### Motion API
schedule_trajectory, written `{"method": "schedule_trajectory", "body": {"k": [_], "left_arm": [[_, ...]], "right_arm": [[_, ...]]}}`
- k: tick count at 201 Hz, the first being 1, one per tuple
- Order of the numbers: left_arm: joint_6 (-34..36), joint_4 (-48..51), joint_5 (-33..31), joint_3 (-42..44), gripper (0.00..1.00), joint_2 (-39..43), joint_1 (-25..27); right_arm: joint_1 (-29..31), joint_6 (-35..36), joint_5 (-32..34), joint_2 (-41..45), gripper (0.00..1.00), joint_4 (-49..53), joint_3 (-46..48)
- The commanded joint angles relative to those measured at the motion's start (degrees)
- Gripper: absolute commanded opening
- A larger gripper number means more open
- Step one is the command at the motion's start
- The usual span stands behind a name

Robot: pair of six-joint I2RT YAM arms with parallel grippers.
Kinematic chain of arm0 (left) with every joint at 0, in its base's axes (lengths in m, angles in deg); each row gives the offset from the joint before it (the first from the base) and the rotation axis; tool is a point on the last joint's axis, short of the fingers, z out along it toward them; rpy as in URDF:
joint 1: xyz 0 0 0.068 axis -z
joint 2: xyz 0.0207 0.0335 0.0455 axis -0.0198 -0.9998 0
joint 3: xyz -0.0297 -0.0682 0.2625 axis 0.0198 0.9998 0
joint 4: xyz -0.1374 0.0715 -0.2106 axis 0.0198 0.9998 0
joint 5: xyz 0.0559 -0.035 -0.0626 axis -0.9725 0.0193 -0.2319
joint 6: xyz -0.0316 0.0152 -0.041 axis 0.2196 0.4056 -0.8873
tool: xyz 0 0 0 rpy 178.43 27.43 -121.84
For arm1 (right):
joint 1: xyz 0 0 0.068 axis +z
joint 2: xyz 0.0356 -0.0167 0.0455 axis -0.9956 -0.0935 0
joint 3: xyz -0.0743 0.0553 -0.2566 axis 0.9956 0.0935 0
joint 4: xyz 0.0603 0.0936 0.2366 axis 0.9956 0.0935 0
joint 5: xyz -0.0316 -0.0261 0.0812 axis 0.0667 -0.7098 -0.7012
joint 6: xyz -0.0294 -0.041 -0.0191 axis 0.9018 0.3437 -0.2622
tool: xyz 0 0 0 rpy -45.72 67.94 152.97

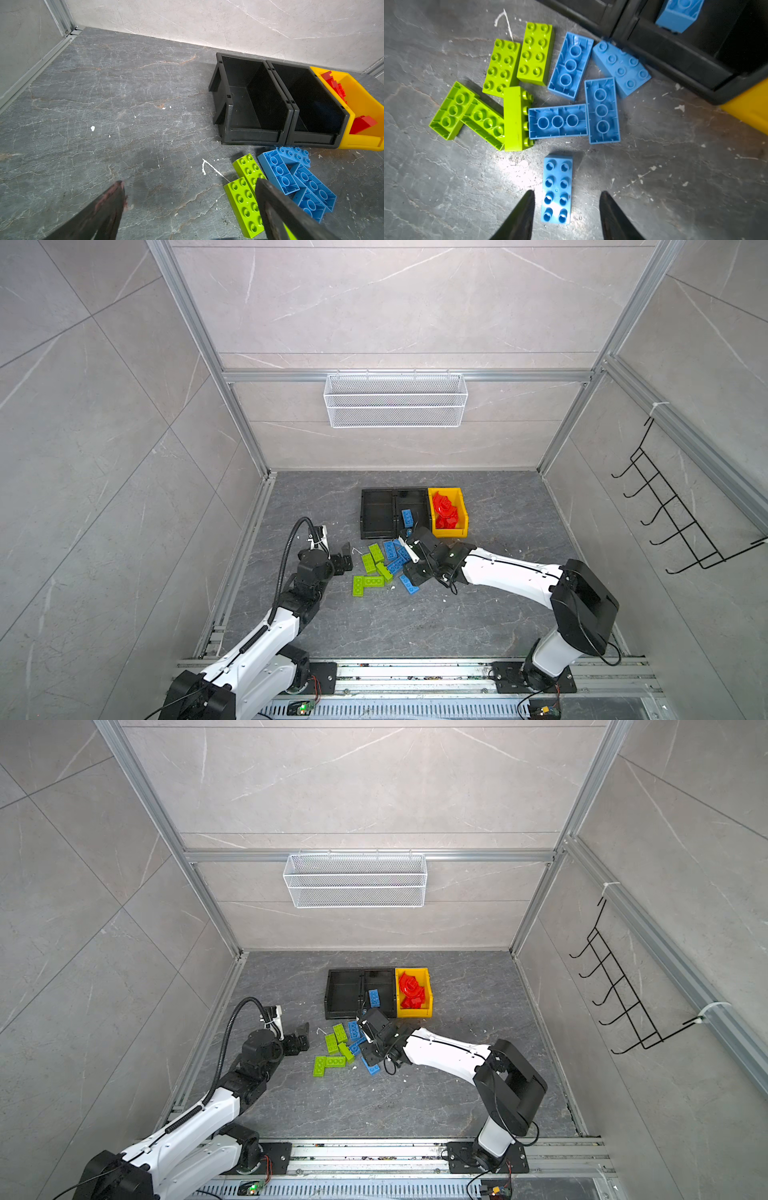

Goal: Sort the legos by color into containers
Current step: 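Move the right gripper back over the blue bricks in the pile, then lower the right gripper and grasp a blue square brick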

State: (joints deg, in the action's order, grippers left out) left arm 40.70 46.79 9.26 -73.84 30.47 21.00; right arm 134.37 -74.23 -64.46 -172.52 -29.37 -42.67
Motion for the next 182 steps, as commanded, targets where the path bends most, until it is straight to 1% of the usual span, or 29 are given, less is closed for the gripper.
{"method": "schedule_trajectory", "body": {"k": [1, 49, 89, 128, 182], "left_arm": [[-0.2, -2.8, -0.8, 0.2, 0.99, -0.3, -0.1], [-0.2, -2.8, -1.1, -0.2, 0.99, -1.5, -0.1], [-0.2, -2.6, -1.0, -0.2, 0.99, -0.8, -0.1], [-0.1, -2.4, -1.2, 0.1, 0.99, -0.2, -0.1], [-0.2, -2.4, -0.9, -0.1, 0.99, -0.4, -0.1]], "right_arm": [[0.3, -1.0, 1.3, -2.8, 0.53, 0.0, -1.1], [2.5, -0.8, 2.3, -8.7, 0.54, 1.0, -4.1], [3.3, -1.2, 2.2, -10.0, 0.54, 0.4, -4.2], [3.3, -1.6, 4.5, -11.8, 0.54, 1.5, -4.6], [3.4, -2.1, 4.9, -12.4, 0.51, 0.9, -4.4]]}}
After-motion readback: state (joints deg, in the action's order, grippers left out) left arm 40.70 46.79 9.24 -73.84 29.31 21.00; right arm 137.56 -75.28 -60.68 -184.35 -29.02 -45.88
